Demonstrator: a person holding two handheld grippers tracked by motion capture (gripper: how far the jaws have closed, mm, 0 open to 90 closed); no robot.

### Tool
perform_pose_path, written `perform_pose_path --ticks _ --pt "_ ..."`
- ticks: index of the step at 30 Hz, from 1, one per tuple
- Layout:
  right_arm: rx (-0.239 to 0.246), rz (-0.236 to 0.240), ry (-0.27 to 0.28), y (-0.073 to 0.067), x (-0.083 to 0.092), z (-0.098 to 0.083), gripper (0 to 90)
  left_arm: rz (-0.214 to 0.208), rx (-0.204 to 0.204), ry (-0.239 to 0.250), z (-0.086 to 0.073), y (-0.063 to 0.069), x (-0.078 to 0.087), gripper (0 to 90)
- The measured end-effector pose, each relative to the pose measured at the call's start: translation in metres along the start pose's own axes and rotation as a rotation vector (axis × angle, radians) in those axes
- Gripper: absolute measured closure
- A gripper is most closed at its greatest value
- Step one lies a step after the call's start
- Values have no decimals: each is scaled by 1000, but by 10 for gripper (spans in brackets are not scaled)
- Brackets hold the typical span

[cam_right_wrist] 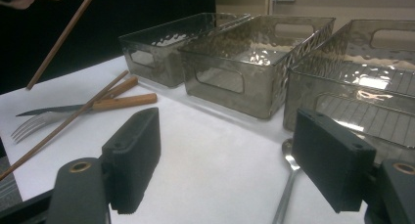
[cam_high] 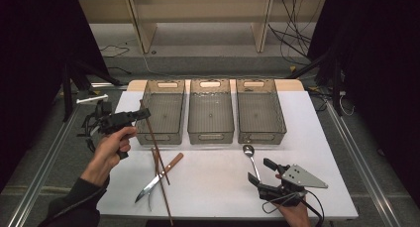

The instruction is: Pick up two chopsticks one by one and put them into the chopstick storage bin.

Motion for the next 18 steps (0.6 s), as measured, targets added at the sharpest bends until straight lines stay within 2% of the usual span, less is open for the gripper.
perform_pose_path --ticks 9,11,13,18 --pt "-2 5 -3 0 -1 -1 273 20 -23 27 41 9 -8 837" --pt "-1 6 -4 0 -2 -1 273 4 -30 12 50 10 -10 836" --pt "0 6 -6 0 -2 -1 273 21 -35 28 58 8 -12 837" --pt "1 9 -5 0 -2 -1 273 15 -9 63 78 2 -18 837"
Point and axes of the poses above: each handheld gripper's, and its own axes: x roughly backward along the jaws, z roughly out of its top, y roughly to its right, the point moved 5 cm from there along -x, roughly forward along the jaws, and after that the axes turned 5 degrees about -y, right-handed, at the moved point
